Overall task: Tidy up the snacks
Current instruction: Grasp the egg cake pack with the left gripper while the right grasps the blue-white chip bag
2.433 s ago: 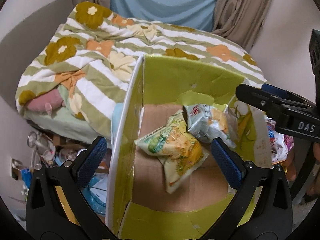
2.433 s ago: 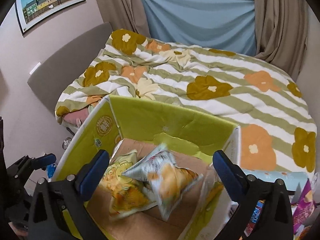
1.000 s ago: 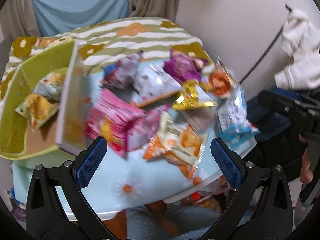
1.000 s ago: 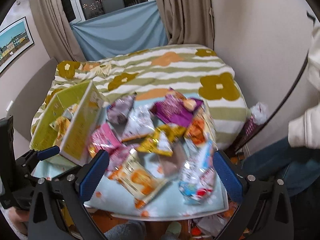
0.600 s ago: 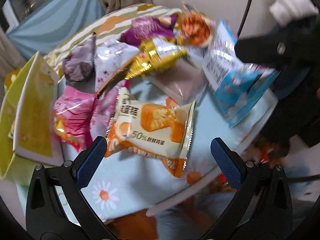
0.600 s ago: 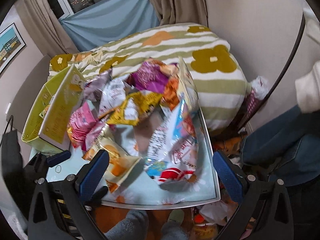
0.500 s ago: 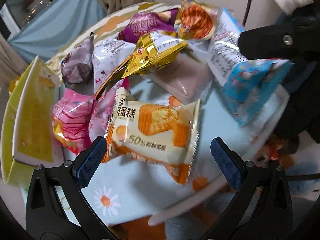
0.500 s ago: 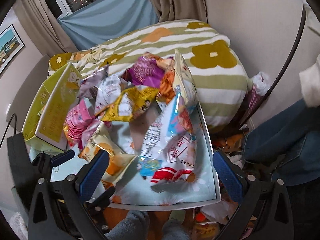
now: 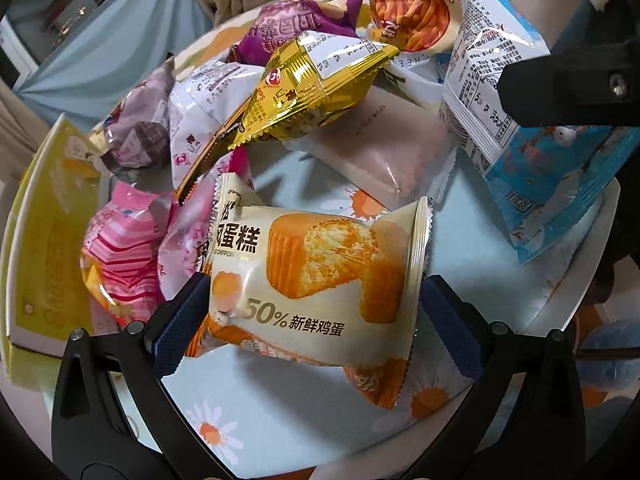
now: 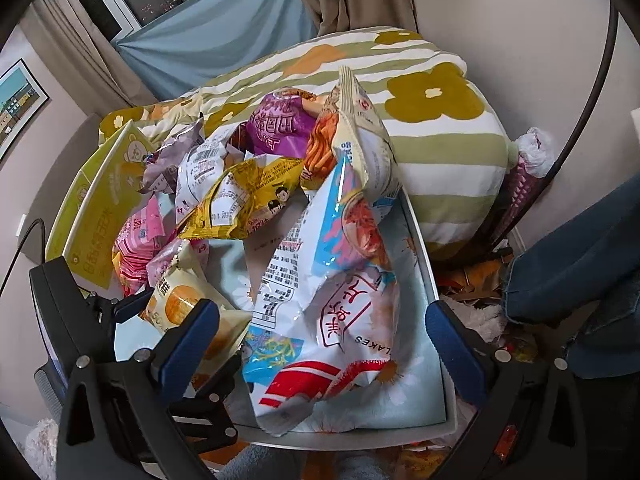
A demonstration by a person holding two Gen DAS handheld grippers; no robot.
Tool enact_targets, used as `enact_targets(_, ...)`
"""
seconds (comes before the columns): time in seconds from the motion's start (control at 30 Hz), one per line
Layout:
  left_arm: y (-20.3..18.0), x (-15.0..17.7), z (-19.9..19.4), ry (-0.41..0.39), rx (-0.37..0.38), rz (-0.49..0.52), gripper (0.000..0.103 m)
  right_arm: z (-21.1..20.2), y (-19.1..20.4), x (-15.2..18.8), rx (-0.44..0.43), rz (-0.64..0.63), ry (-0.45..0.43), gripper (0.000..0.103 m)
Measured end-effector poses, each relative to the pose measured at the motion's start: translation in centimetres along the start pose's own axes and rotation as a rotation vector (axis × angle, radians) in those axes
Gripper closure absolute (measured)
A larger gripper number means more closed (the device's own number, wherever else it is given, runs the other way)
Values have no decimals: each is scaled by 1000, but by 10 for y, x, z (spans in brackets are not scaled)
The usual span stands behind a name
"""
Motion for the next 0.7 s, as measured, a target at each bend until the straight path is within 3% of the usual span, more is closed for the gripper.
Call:
enact_targets(0.13,3,0,2,4,22,-1,5,5,2,0,-8,-16,4,3)
enact_targets(0.2,5,7,7,23,32,-15,18,7,3,-1,-8,-19,6,4)
enact_targets(0.3,14,9,6,17,70,-51,24,11,3,0,-14,-15,12,5)
enact_targets(0.7,23,20,-5,35,130,-108,27,21,1,0,-13,6,29,17)
Point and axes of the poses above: each gripper's, at about its wrist camera, not at the fingertips, and z roughly the way its jaws point, y to its left, x to its underside, the point moved 5 cm from there along z, roughly the way its jaws point, and after that the axes turned 7 degrees about y, right-handed, at the moved point
